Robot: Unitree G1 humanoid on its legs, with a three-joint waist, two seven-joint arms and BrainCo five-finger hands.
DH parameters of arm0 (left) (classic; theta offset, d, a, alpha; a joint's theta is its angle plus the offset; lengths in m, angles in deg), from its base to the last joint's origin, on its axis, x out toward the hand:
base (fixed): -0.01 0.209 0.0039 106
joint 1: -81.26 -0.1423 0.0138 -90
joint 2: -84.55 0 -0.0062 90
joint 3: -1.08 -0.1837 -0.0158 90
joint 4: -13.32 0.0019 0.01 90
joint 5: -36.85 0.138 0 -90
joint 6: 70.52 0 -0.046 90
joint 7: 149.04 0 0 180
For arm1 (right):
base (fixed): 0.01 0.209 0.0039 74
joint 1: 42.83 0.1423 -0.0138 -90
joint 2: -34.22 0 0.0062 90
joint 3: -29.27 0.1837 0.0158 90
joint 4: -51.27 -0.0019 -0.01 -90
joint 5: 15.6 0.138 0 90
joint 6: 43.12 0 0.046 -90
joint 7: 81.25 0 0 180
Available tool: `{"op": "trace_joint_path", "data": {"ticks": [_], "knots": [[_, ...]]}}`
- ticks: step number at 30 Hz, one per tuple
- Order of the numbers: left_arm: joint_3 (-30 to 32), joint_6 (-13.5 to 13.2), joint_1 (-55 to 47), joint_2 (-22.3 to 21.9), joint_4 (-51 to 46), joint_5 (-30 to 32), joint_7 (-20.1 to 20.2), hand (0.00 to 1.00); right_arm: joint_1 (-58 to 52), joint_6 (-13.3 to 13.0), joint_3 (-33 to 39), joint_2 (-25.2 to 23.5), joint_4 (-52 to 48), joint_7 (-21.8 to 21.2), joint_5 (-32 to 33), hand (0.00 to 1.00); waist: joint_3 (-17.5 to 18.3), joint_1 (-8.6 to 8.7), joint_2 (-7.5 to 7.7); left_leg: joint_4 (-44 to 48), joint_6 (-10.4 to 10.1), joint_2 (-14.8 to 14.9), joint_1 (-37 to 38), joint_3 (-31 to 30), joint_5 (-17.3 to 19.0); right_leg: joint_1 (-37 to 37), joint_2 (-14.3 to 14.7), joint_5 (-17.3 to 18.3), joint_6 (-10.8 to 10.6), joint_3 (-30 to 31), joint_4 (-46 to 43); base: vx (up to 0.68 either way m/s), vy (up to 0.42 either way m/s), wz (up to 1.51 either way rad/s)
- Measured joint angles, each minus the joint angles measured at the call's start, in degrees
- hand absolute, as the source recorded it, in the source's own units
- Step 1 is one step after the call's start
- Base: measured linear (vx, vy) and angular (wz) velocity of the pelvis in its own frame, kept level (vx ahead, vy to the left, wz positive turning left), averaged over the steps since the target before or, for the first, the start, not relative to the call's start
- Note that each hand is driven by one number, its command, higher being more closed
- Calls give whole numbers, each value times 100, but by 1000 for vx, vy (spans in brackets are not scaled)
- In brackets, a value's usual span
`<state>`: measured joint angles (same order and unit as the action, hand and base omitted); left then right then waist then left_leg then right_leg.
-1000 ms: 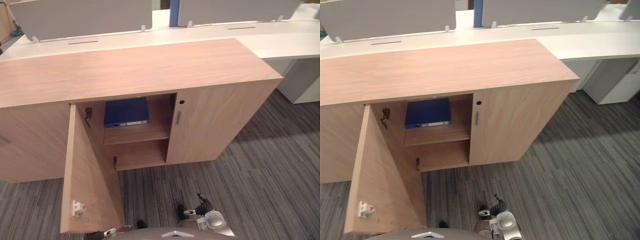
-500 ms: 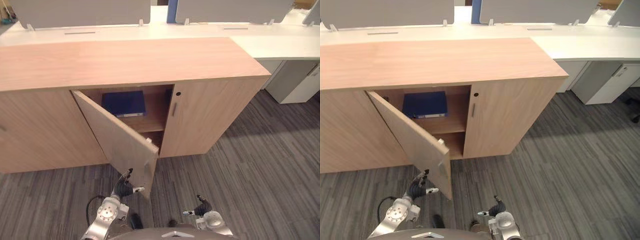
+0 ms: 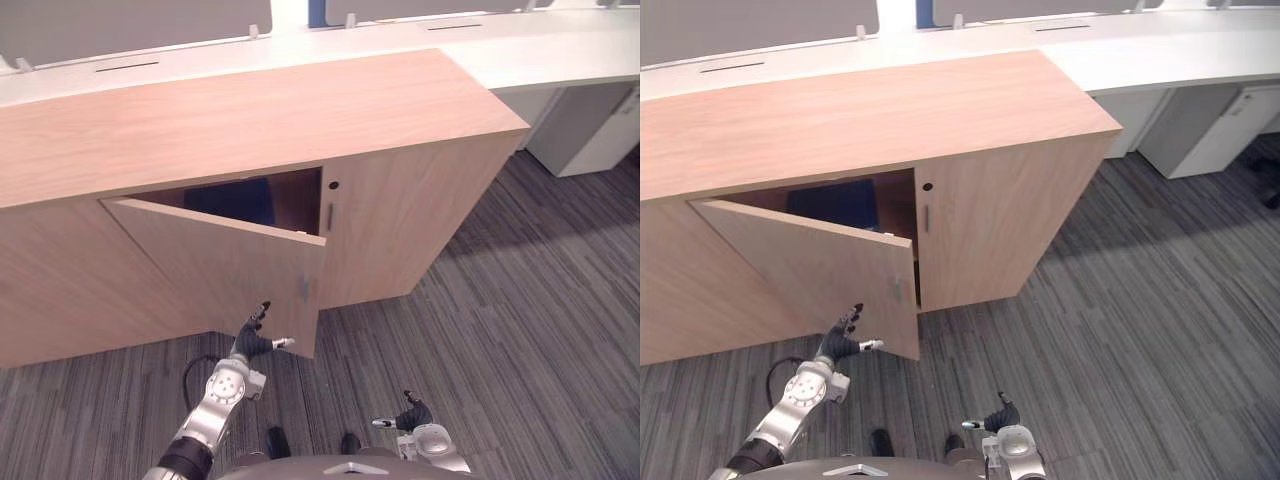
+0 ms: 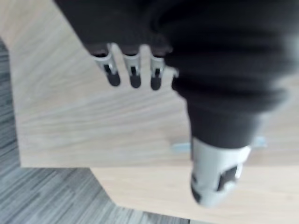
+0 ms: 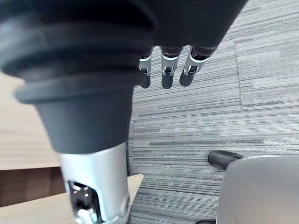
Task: Walk over to the cabinet, pick up the folder, carry it to the office cabinet, place the folder inside the office cabinet, then close the office cabinet door
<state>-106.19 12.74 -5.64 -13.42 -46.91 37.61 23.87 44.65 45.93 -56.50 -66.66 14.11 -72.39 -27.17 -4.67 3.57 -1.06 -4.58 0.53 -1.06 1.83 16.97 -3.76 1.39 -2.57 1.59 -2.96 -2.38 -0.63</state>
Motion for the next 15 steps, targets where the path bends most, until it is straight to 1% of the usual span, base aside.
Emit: {"op": "trace_joint_path", "data": {"ticks": [6,9,10,13,15], "knots": [[235,16,680,99,261,75,-323,0,-11,-7,44,5,4,-1,3,0,-1,129,4,-37,-6,34,124,11,73,195,42,-74,28,28,177,20,-21,-6],[381,72,991,134,604,140,-531,0,-5,-13,39,7,12,-2,4,0,-9,161,17,-39,-11,59,124,27,78,215,73,-142,37,100,264,-20,-29,-8],[381,112,1195,215,779,192,-637,0,0,-17,30,9,15,-4,4,0,-15,179,27,-39,-23,70,123,45,86,226,89,-188,46,156,323,-29,-22,-11],[421,129,1408,307,915,212,-775,0,-1,-42,26,13,14,-4,10,0,-25,212,42,-40,-31,76,122,87,94,224,93,-212,51,193,375,-32,-14,-13],[570,166,1522,339,961,211,-897,0,12,-53,9,14,13,-5,18,0,-40,266,67,-40,-24,79,119,153,112,194,95,-224,41,270,384,-29,-3,-18]]}}
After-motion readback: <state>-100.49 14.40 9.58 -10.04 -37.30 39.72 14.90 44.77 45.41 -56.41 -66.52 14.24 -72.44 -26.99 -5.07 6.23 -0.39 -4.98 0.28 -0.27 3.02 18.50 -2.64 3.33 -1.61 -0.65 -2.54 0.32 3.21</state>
